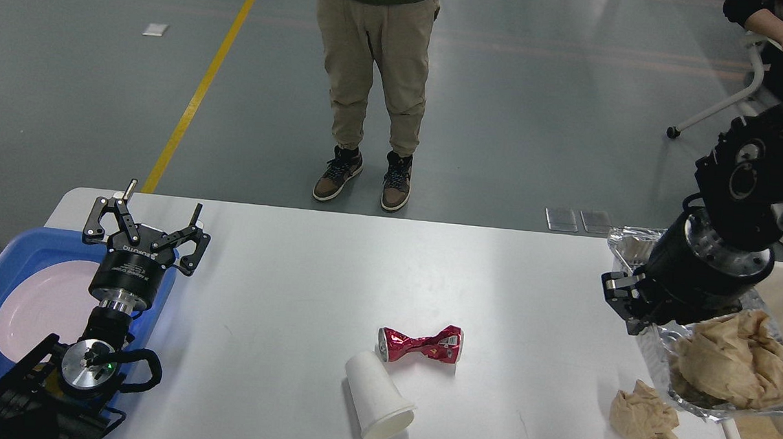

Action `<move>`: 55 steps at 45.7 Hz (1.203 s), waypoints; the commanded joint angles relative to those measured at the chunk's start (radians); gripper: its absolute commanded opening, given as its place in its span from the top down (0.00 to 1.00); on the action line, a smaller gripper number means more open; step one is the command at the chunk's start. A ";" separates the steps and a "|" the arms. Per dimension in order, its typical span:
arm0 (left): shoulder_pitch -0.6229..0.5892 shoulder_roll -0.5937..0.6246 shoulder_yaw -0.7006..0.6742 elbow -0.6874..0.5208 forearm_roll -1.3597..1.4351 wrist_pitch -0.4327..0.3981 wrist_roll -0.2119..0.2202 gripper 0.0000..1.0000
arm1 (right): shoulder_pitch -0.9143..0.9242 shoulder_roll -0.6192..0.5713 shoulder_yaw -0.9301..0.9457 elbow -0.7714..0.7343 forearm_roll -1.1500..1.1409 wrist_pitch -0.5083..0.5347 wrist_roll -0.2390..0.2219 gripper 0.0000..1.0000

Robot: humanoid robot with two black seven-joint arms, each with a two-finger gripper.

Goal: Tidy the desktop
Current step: 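Lift the foil tray and carry it into the white bin, then open the right gripper inside the bin to drop the foil tray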

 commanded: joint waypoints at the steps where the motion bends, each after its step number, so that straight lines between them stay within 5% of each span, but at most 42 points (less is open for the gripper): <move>1: 0.000 0.000 0.000 0.000 0.000 -0.002 -0.001 0.04 | -0.086 -0.033 -0.073 -0.064 -0.009 -0.033 0.000 1.00; 17: 0.000 0.000 0.000 0.001 0.000 0.000 -0.001 0.04 | -0.553 -0.194 -0.078 -0.521 -0.104 -0.114 0.005 1.00; 26: 0.000 0.000 0.000 0.000 0.000 0.000 -0.001 0.04 | -0.869 -0.241 0.029 -0.756 -0.104 -0.272 0.003 1.00; 30: 0.000 0.000 0.000 0.000 0.000 0.000 -0.001 0.04 | -1.072 -0.254 0.112 -0.900 -0.101 -0.419 0.000 1.00; 37: 0.000 0.000 0.000 0.001 0.000 0.000 -0.001 0.04 | -1.317 -0.222 0.230 -1.116 -0.086 -0.537 -0.001 1.00; 44: 0.000 0.000 0.000 0.001 0.000 -0.002 -0.001 0.04 | -1.537 -0.122 0.295 -1.357 -0.086 -0.551 0.000 1.00; 55: 0.000 0.000 0.000 0.001 0.000 0.000 -0.001 0.04 | -1.641 -0.022 0.295 -1.560 -0.086 -0.554 -0.001 1.00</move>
